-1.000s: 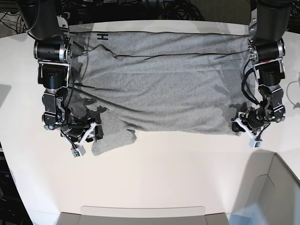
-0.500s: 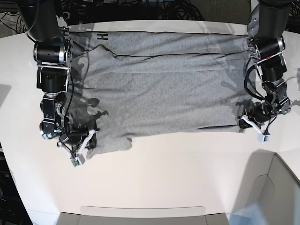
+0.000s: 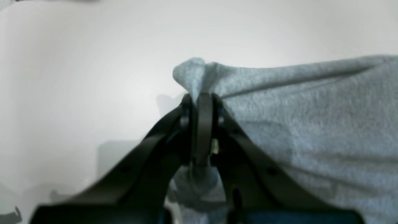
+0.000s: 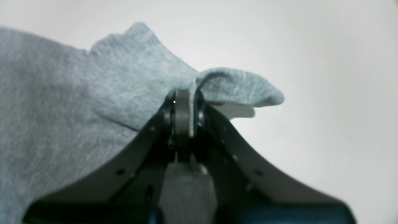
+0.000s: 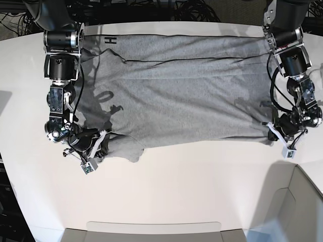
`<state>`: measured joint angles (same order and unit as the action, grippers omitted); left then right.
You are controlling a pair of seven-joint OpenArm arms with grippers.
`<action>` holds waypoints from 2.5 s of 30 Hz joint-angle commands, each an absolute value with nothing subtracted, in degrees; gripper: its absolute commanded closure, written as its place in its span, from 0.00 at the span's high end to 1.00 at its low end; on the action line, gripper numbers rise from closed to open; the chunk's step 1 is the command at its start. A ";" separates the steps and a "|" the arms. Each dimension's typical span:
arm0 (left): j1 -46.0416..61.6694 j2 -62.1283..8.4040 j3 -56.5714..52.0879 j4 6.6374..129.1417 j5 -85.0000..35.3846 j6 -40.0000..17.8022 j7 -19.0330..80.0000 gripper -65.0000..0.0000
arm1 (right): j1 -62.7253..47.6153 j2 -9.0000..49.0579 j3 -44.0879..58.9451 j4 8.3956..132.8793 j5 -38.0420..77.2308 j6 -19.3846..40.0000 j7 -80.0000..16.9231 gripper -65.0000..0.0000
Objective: Fold the T-shirt properly
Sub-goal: 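Lift the hem with both grippers and fold it toward the collar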
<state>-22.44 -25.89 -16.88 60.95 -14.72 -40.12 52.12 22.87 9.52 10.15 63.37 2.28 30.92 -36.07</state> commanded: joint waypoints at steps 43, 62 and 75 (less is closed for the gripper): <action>5.67 -22.55 -27.47 95.87 -14.90 -40.00 59.91 0.00 | -3.65 9.36 25.98 110.11 12.00 31.34 -53.41 0.00; 12.35 -21.67 -29.67 98.24 -14.73 -40.00 63.16 0.00 | -17.45 9.36 26.07 112.57 12.18 31.34 -53.41 0.00; 13.67 -19.91 -29.58 97.89 -14.46 -40.00 62.90 0.00 | -20.44 9.27 25.98 112.57 11.91 31.34 -53.41 0.00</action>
